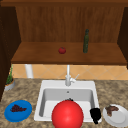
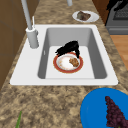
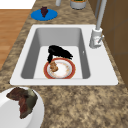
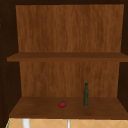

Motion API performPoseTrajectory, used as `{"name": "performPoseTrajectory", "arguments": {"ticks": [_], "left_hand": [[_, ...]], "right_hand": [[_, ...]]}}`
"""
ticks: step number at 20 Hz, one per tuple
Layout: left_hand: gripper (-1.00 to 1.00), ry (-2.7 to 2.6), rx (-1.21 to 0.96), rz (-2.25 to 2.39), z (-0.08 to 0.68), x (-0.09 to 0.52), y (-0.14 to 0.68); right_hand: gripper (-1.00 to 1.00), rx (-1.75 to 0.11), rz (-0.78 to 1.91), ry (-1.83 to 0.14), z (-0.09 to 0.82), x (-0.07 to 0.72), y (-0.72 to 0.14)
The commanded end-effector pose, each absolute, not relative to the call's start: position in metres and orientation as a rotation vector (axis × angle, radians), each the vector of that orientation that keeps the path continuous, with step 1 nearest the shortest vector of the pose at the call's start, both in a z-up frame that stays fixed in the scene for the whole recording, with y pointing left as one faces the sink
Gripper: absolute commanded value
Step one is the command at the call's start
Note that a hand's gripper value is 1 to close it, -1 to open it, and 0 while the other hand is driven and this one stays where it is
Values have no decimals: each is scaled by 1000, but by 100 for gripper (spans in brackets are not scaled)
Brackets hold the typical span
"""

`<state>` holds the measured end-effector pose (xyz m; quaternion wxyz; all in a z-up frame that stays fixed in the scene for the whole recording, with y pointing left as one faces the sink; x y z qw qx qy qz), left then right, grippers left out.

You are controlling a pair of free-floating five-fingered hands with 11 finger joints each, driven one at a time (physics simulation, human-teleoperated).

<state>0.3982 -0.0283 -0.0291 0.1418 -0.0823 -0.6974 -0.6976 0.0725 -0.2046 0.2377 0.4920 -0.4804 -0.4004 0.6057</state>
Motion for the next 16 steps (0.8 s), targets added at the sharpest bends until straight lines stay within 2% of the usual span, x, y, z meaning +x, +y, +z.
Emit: {"name": "performPoseTrajectory", "arguments": {"ticks": [1,9,16], "left_hand": [[-100,-1980,-272,-1981,-52,393,-32],[-100,-1993,-272,-1955,-91,397,-26],[-100,-1928,-366,-1935,-104,400,-32]], "right_hand": [[0,-1166,1470,-972,238,73,-205],[0,-1166,1470,-972,238,73,-205],[0,-1166,1470,-972,238,73,-205]]}}
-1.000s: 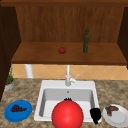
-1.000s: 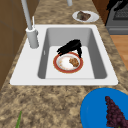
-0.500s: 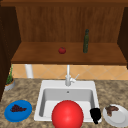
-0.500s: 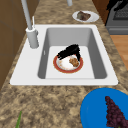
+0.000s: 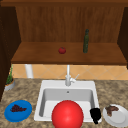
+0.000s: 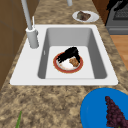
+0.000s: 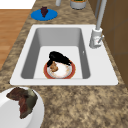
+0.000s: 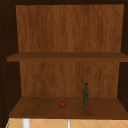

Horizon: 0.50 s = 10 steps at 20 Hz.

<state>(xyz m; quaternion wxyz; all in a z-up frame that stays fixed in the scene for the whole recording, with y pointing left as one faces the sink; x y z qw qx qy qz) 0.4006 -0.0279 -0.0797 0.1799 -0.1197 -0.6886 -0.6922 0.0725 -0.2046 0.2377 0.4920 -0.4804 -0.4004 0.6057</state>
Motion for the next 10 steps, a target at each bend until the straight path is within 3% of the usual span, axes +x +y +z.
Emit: {"name": "performPoseTrajectory", "arguments": {"ticks": [1,10], "left_hand": [[-100,-1922,-374,-1934,-104,402,-30],[-100,-1944,-347,-1904,-27,362,-29]], "right_hand": [[0,-1166,1470,-972,238,73,-205],[0,-1166,1470,-972,238,73,-205]]}}
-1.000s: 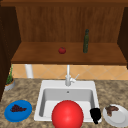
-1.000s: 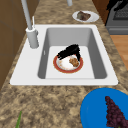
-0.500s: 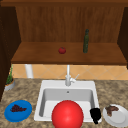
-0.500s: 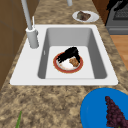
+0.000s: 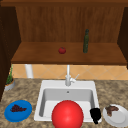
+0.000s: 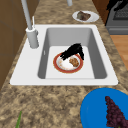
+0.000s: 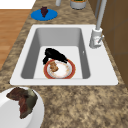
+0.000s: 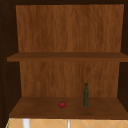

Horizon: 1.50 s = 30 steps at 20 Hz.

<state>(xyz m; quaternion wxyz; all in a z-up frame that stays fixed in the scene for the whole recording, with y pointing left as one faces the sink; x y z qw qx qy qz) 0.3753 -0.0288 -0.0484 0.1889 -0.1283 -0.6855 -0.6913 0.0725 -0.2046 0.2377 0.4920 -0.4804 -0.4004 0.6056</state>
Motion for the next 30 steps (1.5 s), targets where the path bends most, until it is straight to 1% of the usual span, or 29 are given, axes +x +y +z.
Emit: {"name": "performPoseTrajectory", "arguments": {"ticks": [1,6,9,18,21,23,30], "left_hand": [[-100,-1947,-355,-1903,-21,357,-29],[-100,-1929,-383,-1872,-4,330,-28],[-100,-2000,-381,-1797,-1,338,-36],[-100,-1965,-542,-1662,-8,338,-42],[-100,-1967,-551,-1600,-11,334,-39],[-100,-1950,-516,-1616,-18,330,-33],[-100,-1932,-568,-1648,-29,337,-17]], "right_hand": [[0,-1166,1470,-972,238,73,-205],[0,-1166,1470,-972,238,73,-205],[0,-1166,1470,-972,238,73,-205],[0,-1166,1470,-972,238,73,-205],[0,-1166,1470,-972,238,73,-205],[0,-1166,1470,-972,238,73,-205],[0,-1166,1470,-972,238,73,-205]]}}
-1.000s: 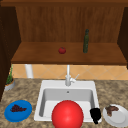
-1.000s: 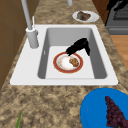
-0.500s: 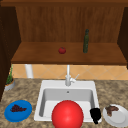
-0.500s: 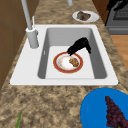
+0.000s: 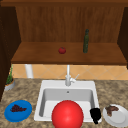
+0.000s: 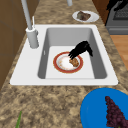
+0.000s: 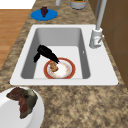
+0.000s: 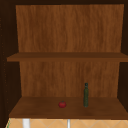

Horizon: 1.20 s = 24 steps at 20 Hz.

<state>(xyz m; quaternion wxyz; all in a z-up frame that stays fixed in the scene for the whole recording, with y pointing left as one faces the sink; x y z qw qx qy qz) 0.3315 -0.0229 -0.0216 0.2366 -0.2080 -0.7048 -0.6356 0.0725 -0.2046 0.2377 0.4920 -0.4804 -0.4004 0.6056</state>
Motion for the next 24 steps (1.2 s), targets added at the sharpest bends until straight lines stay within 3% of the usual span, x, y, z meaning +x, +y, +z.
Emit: {"name": "performPoseTrajectory", "arguments": {"ticks": [1,16,17,24], "left_hand": [[-100,-1937,-561,-1662,-33,340,-18],[-100,-1969,-516,-1737,-116,362,-23],[100,-1963,-530,-1729,-120,362,-23],[100,-2085,-404,-1889,-100,349,-26]], "right_hand": [[0,-1166,1470,-972,238,73,-205],[0,-1166,1470,-972,238,73,-205],[0,-1166,1470,-972,238,73,-205],[0,-1166,1470,-972,238,73,-205]]}}
